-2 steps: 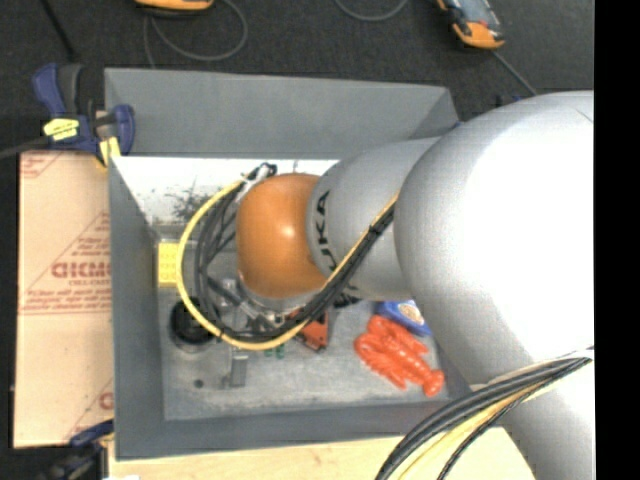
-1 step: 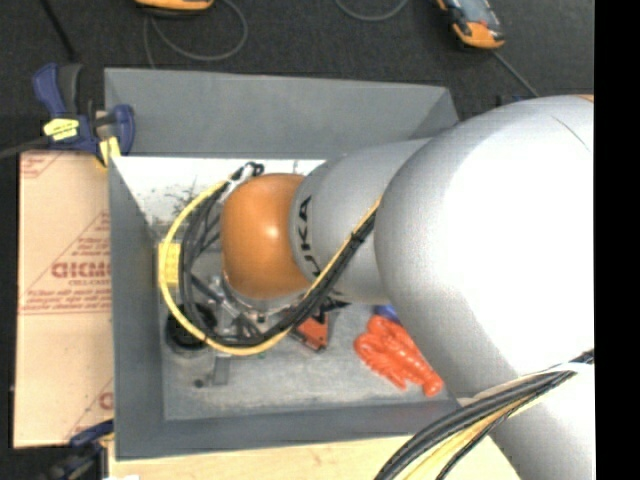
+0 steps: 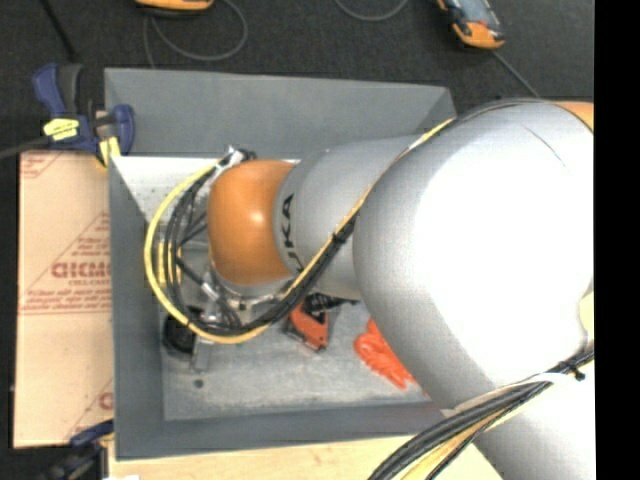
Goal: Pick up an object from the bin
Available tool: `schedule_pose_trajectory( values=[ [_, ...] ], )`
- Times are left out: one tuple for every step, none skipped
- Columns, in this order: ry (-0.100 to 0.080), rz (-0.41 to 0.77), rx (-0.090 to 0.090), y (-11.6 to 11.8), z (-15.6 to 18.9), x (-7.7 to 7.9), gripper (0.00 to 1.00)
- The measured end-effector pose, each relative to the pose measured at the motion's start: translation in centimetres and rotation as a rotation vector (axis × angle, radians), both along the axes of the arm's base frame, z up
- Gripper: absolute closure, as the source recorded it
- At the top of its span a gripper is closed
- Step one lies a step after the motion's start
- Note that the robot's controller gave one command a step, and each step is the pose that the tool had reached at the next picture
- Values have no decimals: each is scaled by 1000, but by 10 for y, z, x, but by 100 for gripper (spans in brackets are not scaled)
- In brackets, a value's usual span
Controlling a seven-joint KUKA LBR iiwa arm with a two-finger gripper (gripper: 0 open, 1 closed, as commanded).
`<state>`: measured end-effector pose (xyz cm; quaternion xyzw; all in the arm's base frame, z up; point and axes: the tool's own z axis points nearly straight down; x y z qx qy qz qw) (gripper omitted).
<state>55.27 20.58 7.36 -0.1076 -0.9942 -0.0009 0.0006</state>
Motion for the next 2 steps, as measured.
schedule_pose_trajectory(
  values=[
    [-1, 369, -2, 14, -3, -42, 100],
    [-1, 368, -1, 14, -3, -42, 100]
  ],
)
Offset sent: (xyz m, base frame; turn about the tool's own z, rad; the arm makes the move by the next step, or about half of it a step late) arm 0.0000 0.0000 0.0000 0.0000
